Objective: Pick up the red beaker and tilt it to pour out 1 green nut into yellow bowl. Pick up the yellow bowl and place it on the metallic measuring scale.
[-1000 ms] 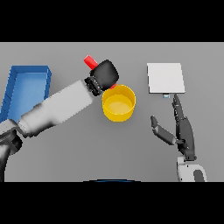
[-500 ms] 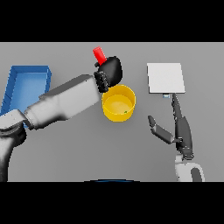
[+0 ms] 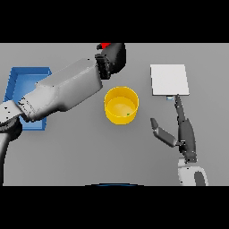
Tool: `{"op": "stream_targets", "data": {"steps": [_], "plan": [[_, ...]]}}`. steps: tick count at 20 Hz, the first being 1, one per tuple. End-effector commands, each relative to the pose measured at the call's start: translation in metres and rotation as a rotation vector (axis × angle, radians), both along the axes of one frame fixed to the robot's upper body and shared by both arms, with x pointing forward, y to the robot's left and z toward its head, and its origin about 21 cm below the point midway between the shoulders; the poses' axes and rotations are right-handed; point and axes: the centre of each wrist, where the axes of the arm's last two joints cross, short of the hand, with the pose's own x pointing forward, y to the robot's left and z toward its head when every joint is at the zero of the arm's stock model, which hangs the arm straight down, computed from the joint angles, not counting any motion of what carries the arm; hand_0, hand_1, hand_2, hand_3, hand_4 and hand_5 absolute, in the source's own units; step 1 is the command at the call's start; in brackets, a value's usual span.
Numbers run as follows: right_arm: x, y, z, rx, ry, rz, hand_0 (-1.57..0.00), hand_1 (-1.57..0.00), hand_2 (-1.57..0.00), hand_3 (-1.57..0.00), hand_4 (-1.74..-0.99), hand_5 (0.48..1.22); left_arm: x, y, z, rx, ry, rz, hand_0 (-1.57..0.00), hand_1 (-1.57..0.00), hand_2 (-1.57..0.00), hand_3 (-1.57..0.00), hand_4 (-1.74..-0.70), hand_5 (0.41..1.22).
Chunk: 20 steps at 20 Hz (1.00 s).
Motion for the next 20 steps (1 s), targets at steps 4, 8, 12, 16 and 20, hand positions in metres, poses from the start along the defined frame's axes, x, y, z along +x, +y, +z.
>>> {"op": "stream_targets", "data": {"steps": [4, 8, 12, 16, 20], "plan": [[0.005, -0.001, 0.001, 0.001, -0.011, 0.009, 0.0, 0.0, 0.0, 0.0, -1.186, 0.596, 0.017, 0.008, 0.062, -0.126, -0.081, 0.034, -1.57, -1.57, -1.46, -1.04, -1.7, 1.221], [0.008, 0.0, 0.002, 0.055, -0.001, 0.036, 0.0, 0.0, 0.0, 0.0, -1.183, 0.595, 0.038, 0.033, 0.121, -0.331, -0.148, 0.189, -1.57, -1.57, -1.53, -1.35, -1.71, 1.221], [0.004, -0.004, 0.002, 0.059, -0.016, 0.046, 0.0, 0.0, 0.0, 0.0, -1.209, 0.593, 0.059, 0.105, 0.149, -0.766, -0.121, 0.47, -1.57, -1.57, -1.55, -1.36, -1.73, 1.221], [0.009, -0.002, 0.001, 0.057, -0.014, 0.05, 0.0, 0.0, 0.0, 0.0, -1.222, 0.587, 0.067, 0.176, 0.136, -1.17, -0.062, 0.622, -1.57, -1.57, -1.56, -1.4, -1.74, 1.221], [0.008, -0.008, -0.001, 0.028, -0.025, 0.06, 0.0, 0.0, 0.0, 0.0, -1.223, 0.591, 0.059, 0.238, 0.108, -1.461, -0.087, 0.774, -1.57, -1.57, -1.57, -1.41, -1.74, 1.221]]}}
